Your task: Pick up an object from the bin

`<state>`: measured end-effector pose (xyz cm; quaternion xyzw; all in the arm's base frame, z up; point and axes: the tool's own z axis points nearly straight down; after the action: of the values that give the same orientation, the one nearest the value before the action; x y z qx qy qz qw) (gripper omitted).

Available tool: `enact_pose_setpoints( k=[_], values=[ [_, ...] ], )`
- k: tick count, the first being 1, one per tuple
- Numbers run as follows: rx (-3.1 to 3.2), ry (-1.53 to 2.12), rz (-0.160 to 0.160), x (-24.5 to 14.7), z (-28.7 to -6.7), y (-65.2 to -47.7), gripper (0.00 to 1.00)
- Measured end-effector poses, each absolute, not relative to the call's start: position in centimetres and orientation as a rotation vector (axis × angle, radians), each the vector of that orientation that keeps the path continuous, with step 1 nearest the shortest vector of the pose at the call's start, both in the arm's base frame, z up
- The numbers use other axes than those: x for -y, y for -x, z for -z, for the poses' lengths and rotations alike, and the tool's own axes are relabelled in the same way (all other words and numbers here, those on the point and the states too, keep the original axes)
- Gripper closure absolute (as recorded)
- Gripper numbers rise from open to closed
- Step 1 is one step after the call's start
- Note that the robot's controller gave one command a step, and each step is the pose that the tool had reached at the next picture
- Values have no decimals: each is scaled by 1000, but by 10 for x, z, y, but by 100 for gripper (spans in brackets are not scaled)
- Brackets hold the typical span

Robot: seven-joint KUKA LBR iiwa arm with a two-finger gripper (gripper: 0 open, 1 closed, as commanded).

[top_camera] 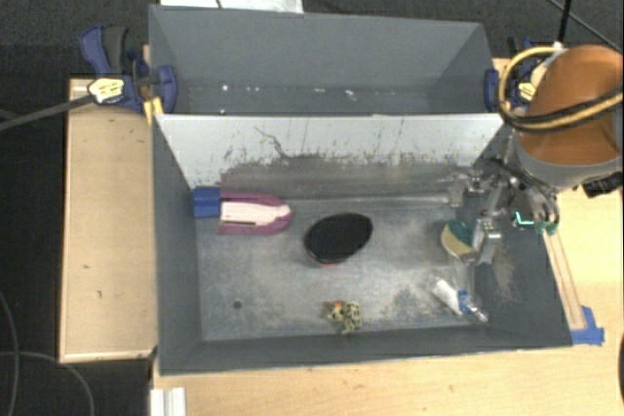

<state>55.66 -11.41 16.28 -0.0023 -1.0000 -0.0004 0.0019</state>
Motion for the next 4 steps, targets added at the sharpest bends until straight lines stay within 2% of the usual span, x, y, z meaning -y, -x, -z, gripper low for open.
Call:
enact_pose_setpoints(
  k=[1, 2, 3, 4],
  values=[
    [3133, 280, 12, 147, -74, -568, 0],
    [3120, 417, 1, 151, -102, -553, 0],
    [3041, 781, 3, 152, -100, -547, 0],
    [3005, 926, 9, 147, -71, -565, 0]
  ],
)
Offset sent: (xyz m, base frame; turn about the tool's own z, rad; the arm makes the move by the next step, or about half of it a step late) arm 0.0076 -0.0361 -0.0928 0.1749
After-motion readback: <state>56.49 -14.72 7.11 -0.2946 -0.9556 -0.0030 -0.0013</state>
